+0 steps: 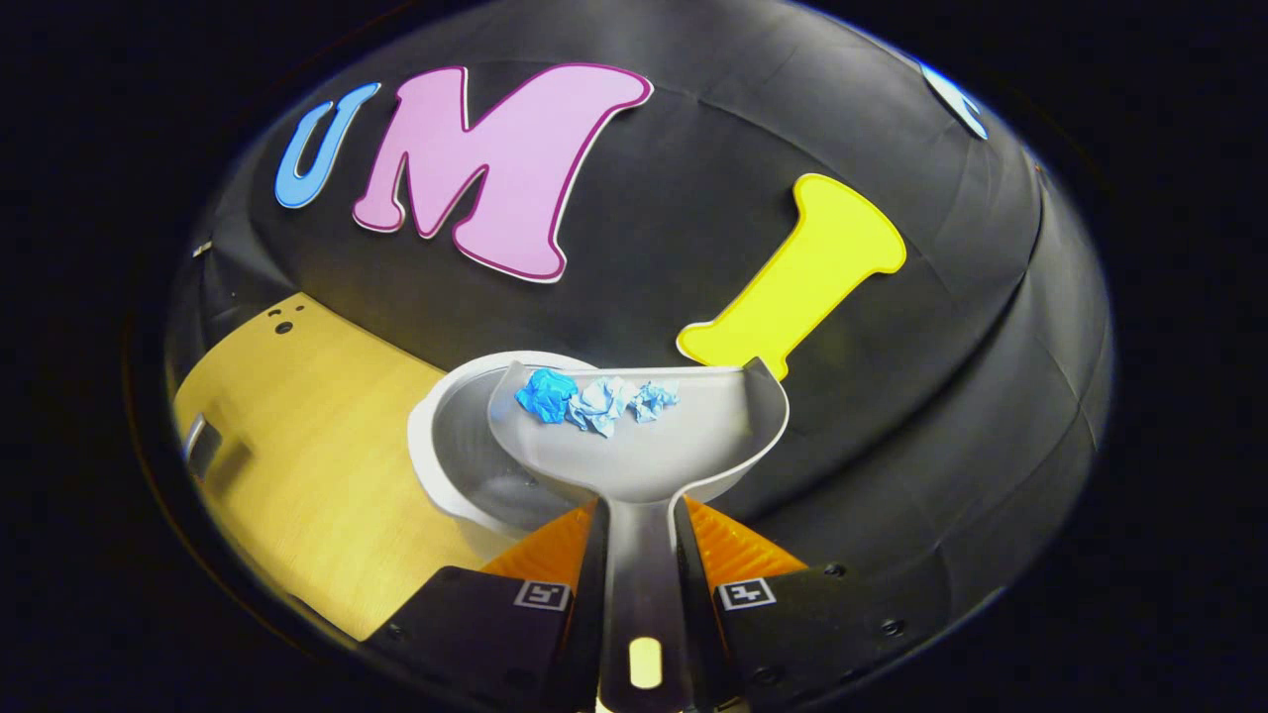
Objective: Pick up the small broom and dustpan from the desktop, sweep the trash into the dustpan with the broom, and then empty the trash into the garbage bin.
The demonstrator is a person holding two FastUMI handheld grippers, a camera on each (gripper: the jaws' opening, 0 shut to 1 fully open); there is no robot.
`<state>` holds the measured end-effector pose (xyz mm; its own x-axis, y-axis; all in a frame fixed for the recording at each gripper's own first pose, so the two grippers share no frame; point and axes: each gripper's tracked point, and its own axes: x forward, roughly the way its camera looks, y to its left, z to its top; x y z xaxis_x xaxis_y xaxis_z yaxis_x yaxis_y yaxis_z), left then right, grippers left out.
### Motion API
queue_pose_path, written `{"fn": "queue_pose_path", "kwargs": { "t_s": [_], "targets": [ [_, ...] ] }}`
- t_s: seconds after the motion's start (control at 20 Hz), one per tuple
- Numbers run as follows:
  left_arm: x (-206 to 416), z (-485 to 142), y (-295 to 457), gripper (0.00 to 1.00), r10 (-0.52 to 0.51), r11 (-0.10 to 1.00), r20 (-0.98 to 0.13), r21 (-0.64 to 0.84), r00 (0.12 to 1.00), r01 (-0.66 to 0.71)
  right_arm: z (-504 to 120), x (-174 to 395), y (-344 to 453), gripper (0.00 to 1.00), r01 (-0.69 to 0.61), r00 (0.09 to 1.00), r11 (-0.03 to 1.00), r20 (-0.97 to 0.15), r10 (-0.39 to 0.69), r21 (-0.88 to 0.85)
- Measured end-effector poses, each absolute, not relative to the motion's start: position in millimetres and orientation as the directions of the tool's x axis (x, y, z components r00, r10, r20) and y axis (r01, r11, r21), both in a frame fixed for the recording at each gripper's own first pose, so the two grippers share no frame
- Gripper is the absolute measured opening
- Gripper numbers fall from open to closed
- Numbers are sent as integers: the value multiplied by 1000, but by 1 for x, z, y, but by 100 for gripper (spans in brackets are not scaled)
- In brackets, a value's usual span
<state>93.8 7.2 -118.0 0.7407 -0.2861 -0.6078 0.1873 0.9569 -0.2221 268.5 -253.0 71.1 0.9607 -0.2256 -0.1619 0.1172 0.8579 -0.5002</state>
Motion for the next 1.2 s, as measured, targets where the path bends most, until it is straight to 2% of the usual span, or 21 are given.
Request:
{"fn": "queue_pose_path", "kwargs": {
  "t_s": [0.1, 0.3, 0.35, 0.4, 0.45, 0.5, 0.7, 1.05, 1.1, 1.2],
  "targets": [
    [93, -120, 11, 30, -277, 959, -607, -223, 745, 176, 67, 275, -260, 47, 132, 955, 831, -154, -252, -541],
    [90, -121, 13, 30, -274, 958, -601, -236, 751, 161, 61, 278, -269, 47, 158, 948, 711, -96, -304, -685],
    [90, -122, 12, 30, -276, 957, -601, -242, 750, 158, 61, 278, -268, 31, 159, 948, 673, -77, -307, -723],
    [87, -124, 14, 30, -276, 957, -602, -247, 750, 154, 58, 279, -268, 39, 151, 949, 643, -72, -307, -750],
    [85, -126, 15, 30, -275, 957, -605, -250, 748, 149, 55, 279, -266, 31, 136, 950, 618, -76, -304, -775],
    [83, -128, 14, 30, -276, 956, -608, -254, 745, 148, 53, 278, -263, 39, 121, 949, 586, -79, -304, -801],
    [75, -133, 20, 30, -268, 958, -618, -249, 739, 140, 48, 282, -251, 39, 105, 953, 371, -13, -302, -923],
    [60, -143, 30, 30, -262, 955, -630, -276, 731, 104, 45, 282, -243, 39, 101, 951, 137, 55, -303, -985],
    [58, -145, 31, 34, -262, 954, -632, -282, 729, 99, 45, 281, -243, 39, 96, 952, 94, 64, -299, -991],
    [54, -147, 32, 30, -265, 952, -635, -292, 726, 92, 44, 280, -238, 39, 85, 955, 1, 81, -284, -996]
  ]
}}
